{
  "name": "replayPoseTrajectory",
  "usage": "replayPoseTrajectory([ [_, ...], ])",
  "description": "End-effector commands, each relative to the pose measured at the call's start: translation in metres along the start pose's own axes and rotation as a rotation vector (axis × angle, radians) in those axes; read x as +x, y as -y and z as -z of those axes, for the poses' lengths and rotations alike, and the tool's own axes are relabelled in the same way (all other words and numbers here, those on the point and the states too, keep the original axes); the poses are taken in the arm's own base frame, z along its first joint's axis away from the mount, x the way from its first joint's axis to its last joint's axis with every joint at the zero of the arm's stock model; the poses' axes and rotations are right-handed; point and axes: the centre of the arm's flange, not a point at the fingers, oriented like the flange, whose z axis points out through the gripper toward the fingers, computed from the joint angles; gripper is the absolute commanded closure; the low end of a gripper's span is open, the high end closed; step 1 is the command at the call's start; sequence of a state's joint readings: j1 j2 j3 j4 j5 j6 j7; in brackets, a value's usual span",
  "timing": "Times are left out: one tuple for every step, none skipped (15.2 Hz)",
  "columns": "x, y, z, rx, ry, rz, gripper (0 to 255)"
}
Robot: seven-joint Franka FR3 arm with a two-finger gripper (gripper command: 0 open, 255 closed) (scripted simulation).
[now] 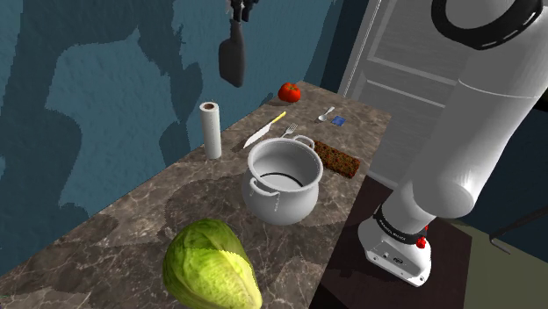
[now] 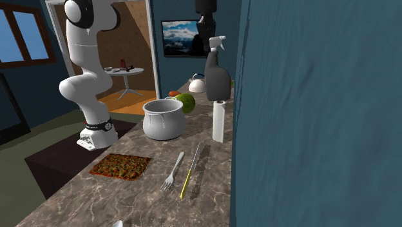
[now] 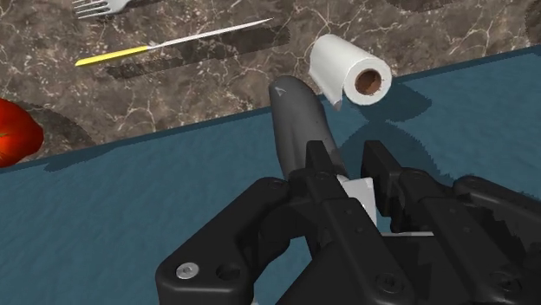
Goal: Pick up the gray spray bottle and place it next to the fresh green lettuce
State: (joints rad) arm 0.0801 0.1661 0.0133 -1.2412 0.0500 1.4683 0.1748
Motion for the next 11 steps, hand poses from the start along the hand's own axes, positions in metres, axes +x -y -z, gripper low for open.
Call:
replayPoseTrajectory([
  [-0.013,0.024,0.006,0.000,0.000,-0.001,255],
  [-0.017,0.037,0.008,0.000,0.000,-0.001,255],
  [-0.022,0.049,0.010,0.000,0.000,-0.001,255],
  [-0.027,0.061,0.012,0.000,0.000,-0.001,255],
  [-0.031,0.073,0.014,0.000,0.000,-0.001,255],
  [-0.036,0.085,0.017,0.000,0.000,-0.001,255],
  [-0.040,0.098,0.019,0.000,0.000,-0.001,255],
  [-0.045,0.110,0.021,0.000,0.000,-0.001,255],
  [-0.049,0.122,0.023,0.000,0.000,-0.001,255],
  [-0.054,0.134,0.025,0.000,0.000,-0.001,255],
  [-0.059,0.146,0.027,0.000,0.000,-0.001,255],
])
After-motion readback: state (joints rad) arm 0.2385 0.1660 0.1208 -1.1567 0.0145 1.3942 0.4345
